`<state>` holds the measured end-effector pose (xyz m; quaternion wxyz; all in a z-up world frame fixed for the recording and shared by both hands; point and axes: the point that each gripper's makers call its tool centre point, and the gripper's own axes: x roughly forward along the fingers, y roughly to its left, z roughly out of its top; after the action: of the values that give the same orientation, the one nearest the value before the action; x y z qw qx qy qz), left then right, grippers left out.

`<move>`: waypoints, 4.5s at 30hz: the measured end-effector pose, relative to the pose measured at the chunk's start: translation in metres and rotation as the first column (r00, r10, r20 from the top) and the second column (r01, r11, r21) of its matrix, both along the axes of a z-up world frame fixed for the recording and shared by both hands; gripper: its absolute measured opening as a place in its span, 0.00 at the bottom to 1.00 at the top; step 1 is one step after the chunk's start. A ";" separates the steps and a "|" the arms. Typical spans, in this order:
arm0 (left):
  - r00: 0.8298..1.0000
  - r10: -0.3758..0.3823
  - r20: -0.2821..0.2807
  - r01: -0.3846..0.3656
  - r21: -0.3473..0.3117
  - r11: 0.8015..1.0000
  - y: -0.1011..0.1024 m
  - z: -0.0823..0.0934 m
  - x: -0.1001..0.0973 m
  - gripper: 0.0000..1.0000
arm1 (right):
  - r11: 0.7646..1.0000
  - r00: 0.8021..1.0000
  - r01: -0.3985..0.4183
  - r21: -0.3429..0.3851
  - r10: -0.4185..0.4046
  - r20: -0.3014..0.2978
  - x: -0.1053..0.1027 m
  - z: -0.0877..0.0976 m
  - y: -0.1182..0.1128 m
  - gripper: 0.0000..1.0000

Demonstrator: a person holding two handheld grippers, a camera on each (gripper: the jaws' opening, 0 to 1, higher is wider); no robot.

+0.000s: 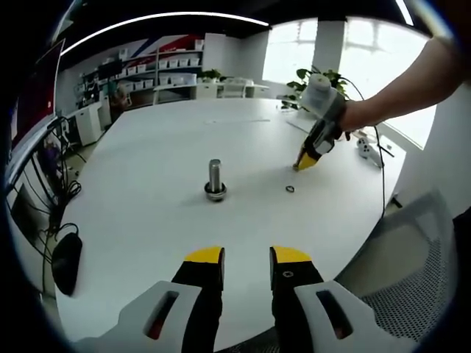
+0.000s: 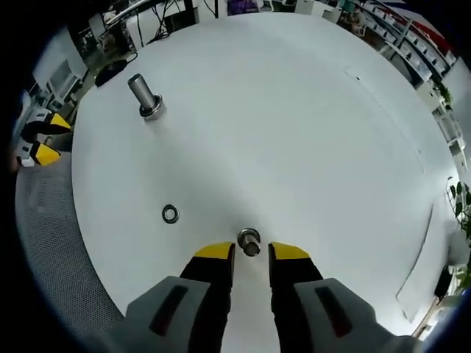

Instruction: Place the washer onto the threaded stud by aligning its center hole with the stud, sliding it down to the base, and recovering from edge contact or off-axis alignment until the washer reaches the visible bottom stop.

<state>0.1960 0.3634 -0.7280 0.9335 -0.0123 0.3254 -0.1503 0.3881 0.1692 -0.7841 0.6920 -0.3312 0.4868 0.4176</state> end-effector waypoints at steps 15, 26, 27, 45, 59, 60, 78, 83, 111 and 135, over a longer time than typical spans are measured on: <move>1.000 0.002 0.006 -0.002 -0.010 1.000 0.000 0.001 0.000 0.22 | 0.999 0.999 -0.030 -0.031 0.029 -0.027 -0.029 -0.005 -0.011 0.28; 1.000 0.012 0.014 -0.012 -0.010 1.000 0.002 0.003 0.001 0.23 | 0.999 0.997 -0.053 0.004 0.053 -0.053 -0.053 -0.008 0.012 0.27; 1.000 0.013 0.015 -0.012 -0.010 1.000 0.002 0.003 0.001 0.23 | 0.999 0.997 -0.052 0.007 0.052 -0.056 -0.053 -0.008 0.014 0.27; 0.999 0.029 0.031 -0.029 -0.004 1.000 0.005 0.005 0.002 0.23 | 0.990 0.990 -0.132 0.040 0.135 -0.053 -0.062 -0.012 0.056 0.25; 0.999 0.027 0.030 -0.027 0.000 1.000 0.005 0.005 0.002 0.22 | 0.975 0.975 -0.221 0.020 0.222 -0.027 -0.061 -0.014 0.058 0.23; 0.999 0.028 0.031 -0.028 0.000 1.000 0.005 0.005 0.002 0.22 | 0.977 0.977 -0.212 0.021 0.213 -0.034 -0.062 -0.014 0.058 0.23; 0.999 0.032 0.020 -0.032 0.001 0.999 0.006 0.003 0.003 0.22 | 0.955 0.955 -0.294 -0.036 0.292 -0.060 -0.062 -0.015 0.062 0.19; 0.999 0.032 0.027 -0.032 0.004 0.999 0.006 0.005 0.003 0.22 | 0.949 0.949 -0.313 -0.045 0.310 -0.058 -0.061 -0.016 0.063 0.17; 1.000 0.021 0.021 -0.021 0.010 1.000 0.005 0.003 0.002 0.21 | 0.958 0.971 -0.236 -0.163 0.226 -0.078 -0.061 -0.015 0.063 0.14; 1.000 0.015 0.010 -0.015 0.014 1.000 0.004 0.001 0.001 0.21 | 1.000 0.999 -0.021 0.021 0.022 -0.048 -0.053 0.009 0.034 0.14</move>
<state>0.1969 0.3672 -0.7267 0.9362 -0.0075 0.3216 -0.1412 0.3356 0.2034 -0.7752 0.6790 -0.3191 0.4952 0.4380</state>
